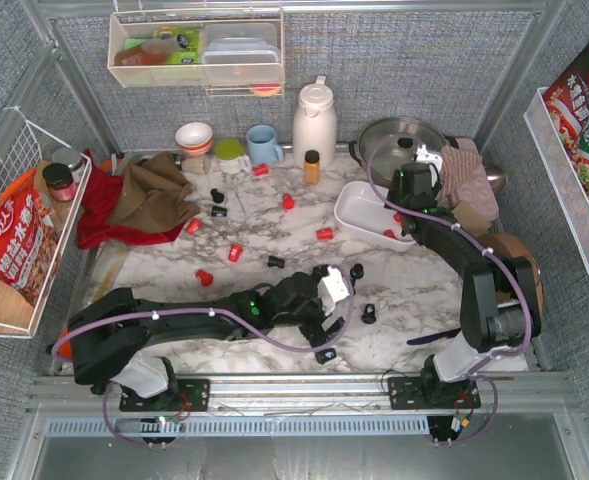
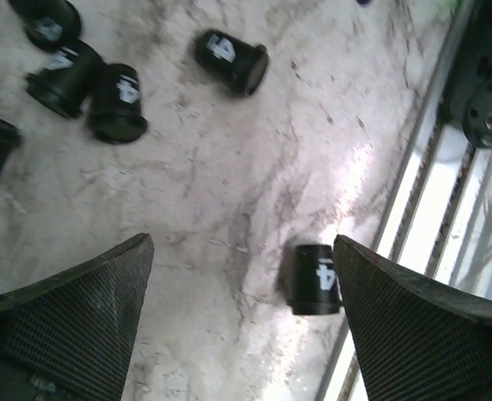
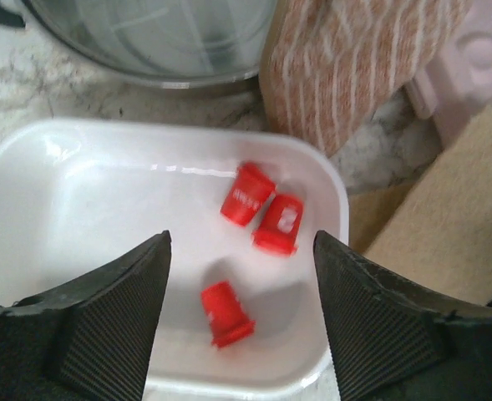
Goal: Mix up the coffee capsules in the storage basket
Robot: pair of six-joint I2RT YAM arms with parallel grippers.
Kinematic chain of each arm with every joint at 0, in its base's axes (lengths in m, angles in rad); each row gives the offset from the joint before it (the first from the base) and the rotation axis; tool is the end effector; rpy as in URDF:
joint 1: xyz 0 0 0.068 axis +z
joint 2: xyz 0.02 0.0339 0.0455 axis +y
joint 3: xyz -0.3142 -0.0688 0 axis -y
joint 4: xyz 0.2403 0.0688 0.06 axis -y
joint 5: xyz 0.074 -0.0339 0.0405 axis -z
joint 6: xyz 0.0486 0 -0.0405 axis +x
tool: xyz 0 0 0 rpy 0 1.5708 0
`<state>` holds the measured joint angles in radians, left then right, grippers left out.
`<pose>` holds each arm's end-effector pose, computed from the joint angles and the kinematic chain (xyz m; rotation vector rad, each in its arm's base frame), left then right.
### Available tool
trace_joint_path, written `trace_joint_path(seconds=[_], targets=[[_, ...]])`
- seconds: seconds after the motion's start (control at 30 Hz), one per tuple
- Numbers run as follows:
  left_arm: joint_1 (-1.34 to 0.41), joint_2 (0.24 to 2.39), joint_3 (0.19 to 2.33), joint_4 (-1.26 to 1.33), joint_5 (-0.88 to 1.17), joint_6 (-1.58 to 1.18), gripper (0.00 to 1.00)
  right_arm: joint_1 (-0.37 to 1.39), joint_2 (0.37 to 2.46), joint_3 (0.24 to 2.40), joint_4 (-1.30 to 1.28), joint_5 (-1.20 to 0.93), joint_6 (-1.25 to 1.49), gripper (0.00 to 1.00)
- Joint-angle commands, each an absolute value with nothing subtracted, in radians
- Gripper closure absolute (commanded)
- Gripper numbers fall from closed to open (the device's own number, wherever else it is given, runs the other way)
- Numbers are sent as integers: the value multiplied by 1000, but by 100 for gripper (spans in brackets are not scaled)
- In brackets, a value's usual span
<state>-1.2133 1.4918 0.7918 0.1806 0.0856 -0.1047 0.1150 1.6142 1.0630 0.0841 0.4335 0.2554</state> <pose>0.1095 -0.3049 0.2570 1.2117 1.8530 -0.8612 0.3751 0.0228 0.2995 0.4065 1.9557 -0.2040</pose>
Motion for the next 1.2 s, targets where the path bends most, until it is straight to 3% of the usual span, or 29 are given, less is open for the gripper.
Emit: trace_joint_path(seconds=[0.0, 0.43, 0.53, 0.73, 1.03, 1.17], targets=[[-1250, 1517, 838, 20, 117, -103, 4, 115, 1541, 1014, 16, 356, 325, 26], [-1367, 1651, 980, -178, 43, -144, 13, 156, 1187, 792, -34, 228, 367, 25], [-1382, 1682, 1003, -212, 7, -155, 15, 156, 1162, 772, -34, 202, 364, 25], [-1393, 1683, 985, -213, -83, -180, 31, 157, 1142, 768, -41, 164, 359, 25], [-1395, 1712, 973, -206, -64, -196, 33, 156, 1138, 769, -43, 140, 354, 25], [-1395, 1706, 952, -187, -84, -192, 40, 156, 1137, 772, -43, 128, 356, 25]])
